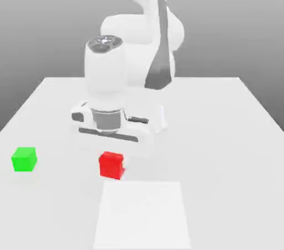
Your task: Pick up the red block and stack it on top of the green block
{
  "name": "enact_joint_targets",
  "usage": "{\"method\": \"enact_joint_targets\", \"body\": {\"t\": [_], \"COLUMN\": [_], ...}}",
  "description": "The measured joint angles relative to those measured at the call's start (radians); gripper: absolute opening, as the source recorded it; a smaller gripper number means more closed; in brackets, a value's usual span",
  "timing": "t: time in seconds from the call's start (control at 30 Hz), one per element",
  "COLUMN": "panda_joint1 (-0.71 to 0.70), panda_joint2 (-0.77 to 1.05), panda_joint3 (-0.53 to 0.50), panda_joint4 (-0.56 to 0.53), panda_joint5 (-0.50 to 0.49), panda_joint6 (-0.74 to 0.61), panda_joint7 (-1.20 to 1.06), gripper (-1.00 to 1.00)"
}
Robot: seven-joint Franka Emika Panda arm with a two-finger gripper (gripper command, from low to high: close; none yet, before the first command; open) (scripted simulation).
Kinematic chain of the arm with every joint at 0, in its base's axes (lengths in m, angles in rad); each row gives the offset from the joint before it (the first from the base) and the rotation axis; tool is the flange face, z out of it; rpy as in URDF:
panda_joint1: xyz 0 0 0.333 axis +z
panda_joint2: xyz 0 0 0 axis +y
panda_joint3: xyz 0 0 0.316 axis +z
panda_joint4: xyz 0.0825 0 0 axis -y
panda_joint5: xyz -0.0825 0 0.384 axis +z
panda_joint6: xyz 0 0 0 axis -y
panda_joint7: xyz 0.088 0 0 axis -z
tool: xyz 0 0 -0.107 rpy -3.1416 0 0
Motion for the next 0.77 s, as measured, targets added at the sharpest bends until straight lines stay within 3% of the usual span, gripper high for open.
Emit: {"method": "enact_joint_targets", "body": {"t": [0.43,0.63,0.67,0.77], "panda_joint1": [-0.371,-0.414,-0.426,-0.426], "panda_joint2": [0.015,0.198,0.228,0.228], "panda_joint3": [-0.261,-0.217,-0.198,-0.198], "panda_joint4": [0.136,0.157,0.159,0.159], "panda_joint5": [-0.031,0.142,0.172,0.172], "panda_joint6": [-0.117,0.032,0.058,0.058], "panda_joint7": [0.043,-0.079,-0.101,-0.101], "gripper": [-1.0,-1.0,1.0,1.0]}}
